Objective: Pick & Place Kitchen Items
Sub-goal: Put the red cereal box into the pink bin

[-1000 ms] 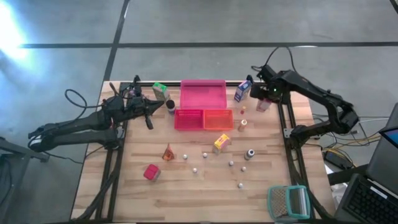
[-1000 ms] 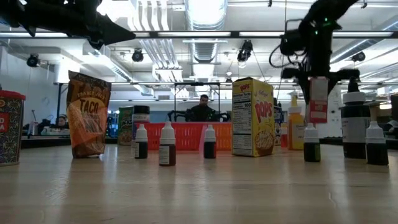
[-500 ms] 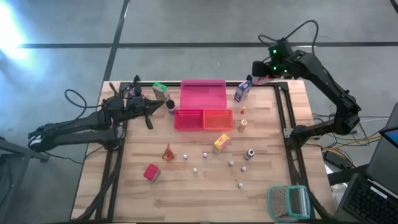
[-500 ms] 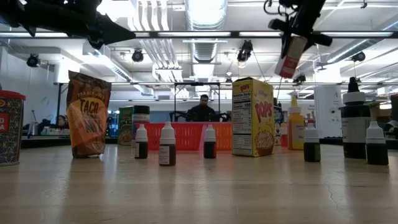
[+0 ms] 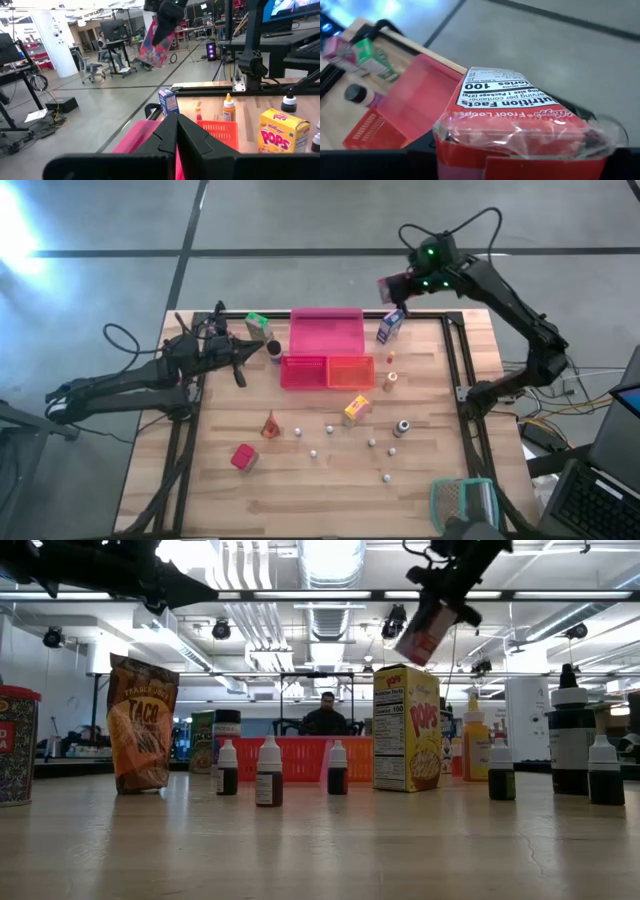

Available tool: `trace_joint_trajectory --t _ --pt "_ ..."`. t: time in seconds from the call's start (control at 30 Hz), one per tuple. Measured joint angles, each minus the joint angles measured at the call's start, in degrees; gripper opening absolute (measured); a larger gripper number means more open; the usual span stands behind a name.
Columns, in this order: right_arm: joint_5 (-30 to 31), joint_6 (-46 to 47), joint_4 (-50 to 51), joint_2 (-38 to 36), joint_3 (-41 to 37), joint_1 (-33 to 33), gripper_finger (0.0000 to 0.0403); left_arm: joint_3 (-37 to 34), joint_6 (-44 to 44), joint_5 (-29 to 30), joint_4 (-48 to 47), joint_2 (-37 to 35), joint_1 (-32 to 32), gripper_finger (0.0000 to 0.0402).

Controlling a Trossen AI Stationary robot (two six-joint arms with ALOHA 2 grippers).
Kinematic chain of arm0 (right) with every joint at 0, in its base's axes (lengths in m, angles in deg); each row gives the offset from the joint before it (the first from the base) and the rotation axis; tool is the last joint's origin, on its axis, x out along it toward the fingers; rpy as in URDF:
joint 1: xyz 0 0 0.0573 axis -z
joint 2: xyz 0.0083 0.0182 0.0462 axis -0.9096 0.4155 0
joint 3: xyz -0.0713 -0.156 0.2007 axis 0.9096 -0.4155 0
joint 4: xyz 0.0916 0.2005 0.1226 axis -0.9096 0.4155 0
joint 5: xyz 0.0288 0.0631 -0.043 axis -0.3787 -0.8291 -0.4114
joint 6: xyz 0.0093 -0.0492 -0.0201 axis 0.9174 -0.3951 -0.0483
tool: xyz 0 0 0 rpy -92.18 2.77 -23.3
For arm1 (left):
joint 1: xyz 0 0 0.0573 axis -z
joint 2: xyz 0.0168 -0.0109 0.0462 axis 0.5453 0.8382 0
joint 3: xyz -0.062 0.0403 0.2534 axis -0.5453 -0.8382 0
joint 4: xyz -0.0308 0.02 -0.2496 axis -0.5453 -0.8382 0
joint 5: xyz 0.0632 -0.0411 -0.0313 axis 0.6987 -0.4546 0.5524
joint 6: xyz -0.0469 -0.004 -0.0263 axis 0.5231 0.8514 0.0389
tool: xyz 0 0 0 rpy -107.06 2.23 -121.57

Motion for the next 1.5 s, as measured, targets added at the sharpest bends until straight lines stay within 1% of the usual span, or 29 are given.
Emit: trace_joint_trajectory --t 0.1,0.23,0.3,0.43,0.57,0.73,0.93,1.03,1.13,1.3,1.37,1.5 --pt "-2.3 -3.9 -1.5 2.8 0.9 0.0 0.0160 0.0 1.8 0.0 -0.1 0.0 0.0 0.0010" --pt "-2.5 -7.8 -0.5 7.4 4.5 -0.6 0.0165 0.0 4.9 0.0 -0.4 0.0 0.0 0.0010" --pt "-2.6 -8.6 1.7 10.3 7.3 -0.7 0.0171 0.0 5.7 0.0 -0.4 0.0 0.0 0.0010" --pt "-2.6 -8.0 6.0 16.3 13.7 -1.0 0.0176 0.0 7.7 0.0 -1.0 0.2 0.0 0.0010" --pt "-2.5 -10.4 11.0 22.1 20.8 -1.8 0.0165 0.0 8.5 0.0 -1.2 0.2 0.0 0.0010" --pt "-2.6 -17.3 16.6 28.6 30.7 -3.4 0.0155 0.0 8.5 0.0 -1.4 0.2 0.0 0.0010" --pt "-2.2 -25.7 22.4 35.8 40.6 -4.0 0.0176 0.0 11.5 0.0 -1.4 0.2 0.0 0.0010" --pt "-2.1 -30.4 25.6 39.4 44.2 -4.2 0.0176 0.0 12.8 0.0 -1.5 0.2 0.0 0.0010" --pt "-2.1 -35.0 27.2 42.6 46.8 -4.6 0.0166 0.0 13.2 0.0 -1.5 0.2 0.0 0.0010" --pt "-2.1 -37.4 27.6 45.8 47.8 -5.5 0.0153 0.0 13.7 0.0 -1.6 0.2 0.0 0.0010" --pt "-2.1 -38.6 27.7 46.4 47.8 -5.8 0.0155 0.0 13.7 0.0 -1.9 0.2 0.0 0.0010" --pt "-2.1 -42.0 27.1 47.2 47.8 -6.7 0.0173 -0.1 13.7 0.0 -1.9 0.1 0.0 0.0010"
